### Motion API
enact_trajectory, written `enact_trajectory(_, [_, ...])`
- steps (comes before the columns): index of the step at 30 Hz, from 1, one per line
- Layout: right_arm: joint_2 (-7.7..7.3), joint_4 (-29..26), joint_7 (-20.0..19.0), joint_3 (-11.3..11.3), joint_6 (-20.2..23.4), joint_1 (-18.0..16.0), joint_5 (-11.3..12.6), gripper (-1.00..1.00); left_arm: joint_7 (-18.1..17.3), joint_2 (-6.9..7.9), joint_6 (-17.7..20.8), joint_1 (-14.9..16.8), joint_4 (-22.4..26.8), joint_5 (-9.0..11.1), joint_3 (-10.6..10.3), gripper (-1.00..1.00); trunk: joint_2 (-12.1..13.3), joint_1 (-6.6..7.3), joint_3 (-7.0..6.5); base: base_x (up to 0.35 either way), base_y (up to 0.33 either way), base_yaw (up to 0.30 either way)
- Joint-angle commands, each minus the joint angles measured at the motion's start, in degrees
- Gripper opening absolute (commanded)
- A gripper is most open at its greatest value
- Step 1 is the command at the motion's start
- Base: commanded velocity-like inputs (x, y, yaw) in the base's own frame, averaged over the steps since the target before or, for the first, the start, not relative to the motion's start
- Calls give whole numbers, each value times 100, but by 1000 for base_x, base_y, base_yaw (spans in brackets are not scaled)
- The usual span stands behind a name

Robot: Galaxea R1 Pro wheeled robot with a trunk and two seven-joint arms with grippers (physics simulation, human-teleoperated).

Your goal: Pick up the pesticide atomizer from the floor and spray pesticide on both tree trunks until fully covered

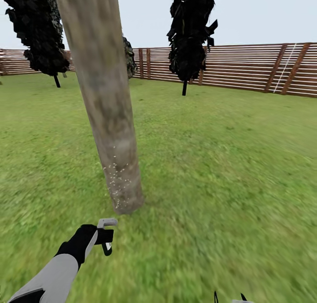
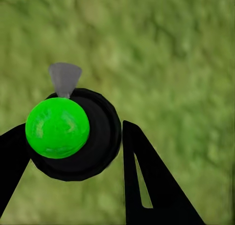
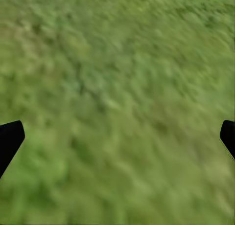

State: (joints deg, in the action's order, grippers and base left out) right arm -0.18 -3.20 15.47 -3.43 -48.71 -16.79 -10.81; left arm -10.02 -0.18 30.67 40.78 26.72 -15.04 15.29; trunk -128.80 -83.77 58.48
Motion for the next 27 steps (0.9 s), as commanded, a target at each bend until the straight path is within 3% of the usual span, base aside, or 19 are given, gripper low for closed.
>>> enact_trajectory(1, [0, 0, 0, 0, -3, 0, 0, 100, 0, 0, 0, 0, 0, 1, 0, -100, 0, 0, 0, 151, -254, 178])
enact_trajectory(9, [-42, -1, 0, 0, -7, 0, -9, 100, 0, -11, 0, 0, 0, 9, -2, -100, 0, 0, 0, 149, -255, 28])
enact_trajectory(20, [-11, -5, 0, 0, -7, 0, -2, 100, 8, -13, 0, 0, 0, 9, 0, -100, 0, 0, 0, 8, -270, 4])
enact_trajectory(27, [0, 0, 0, 0, -5, 0, -5, 100, 8, 0, 1, 0, 0, 9, 8, -100, 0, 0, 0, 109, -268, 227])
